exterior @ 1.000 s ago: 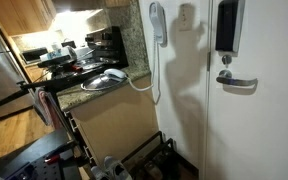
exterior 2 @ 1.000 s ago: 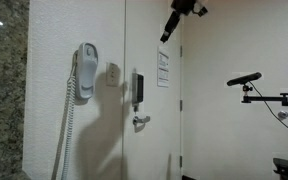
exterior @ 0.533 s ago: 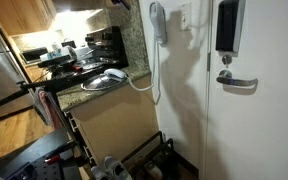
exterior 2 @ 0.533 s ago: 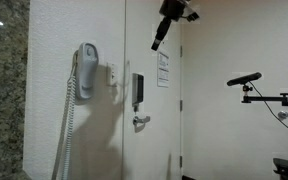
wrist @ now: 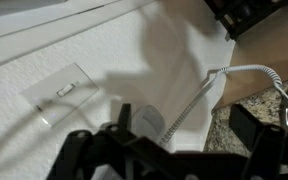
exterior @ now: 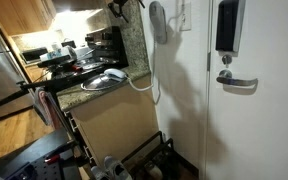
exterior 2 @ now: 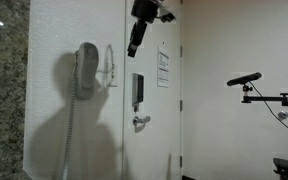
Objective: Hang up the telephone cord on the handset
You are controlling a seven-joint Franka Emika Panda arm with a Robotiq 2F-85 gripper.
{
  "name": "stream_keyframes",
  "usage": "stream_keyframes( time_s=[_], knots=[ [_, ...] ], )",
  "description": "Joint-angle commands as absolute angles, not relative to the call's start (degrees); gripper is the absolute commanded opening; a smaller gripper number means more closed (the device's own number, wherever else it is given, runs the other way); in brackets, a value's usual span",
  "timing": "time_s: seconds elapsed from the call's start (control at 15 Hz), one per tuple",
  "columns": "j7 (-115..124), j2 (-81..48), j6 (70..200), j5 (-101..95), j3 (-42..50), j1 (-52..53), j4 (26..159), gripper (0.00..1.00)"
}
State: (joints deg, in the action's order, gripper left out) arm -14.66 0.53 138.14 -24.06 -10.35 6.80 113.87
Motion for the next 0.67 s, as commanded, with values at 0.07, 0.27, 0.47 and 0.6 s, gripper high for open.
stream_keyframes(
  time_s=[0.07,0.27,0.47,0.6],
  knots=[
    [-22.76,-7.72,137.61,-16.03,-10.12,7.79,105.34,1.0],
    [-29.66,-11.13,139.13,-2.45,-11.25,6.32,102.7,1.0],
    [-35.37,-13.29,137.83,8.75,-12.45,4.89,100.57,1.0],
    [-34.41,-13.77,136.91,8.18,-11.72,5.17,99.9,1.0]
  ],
)
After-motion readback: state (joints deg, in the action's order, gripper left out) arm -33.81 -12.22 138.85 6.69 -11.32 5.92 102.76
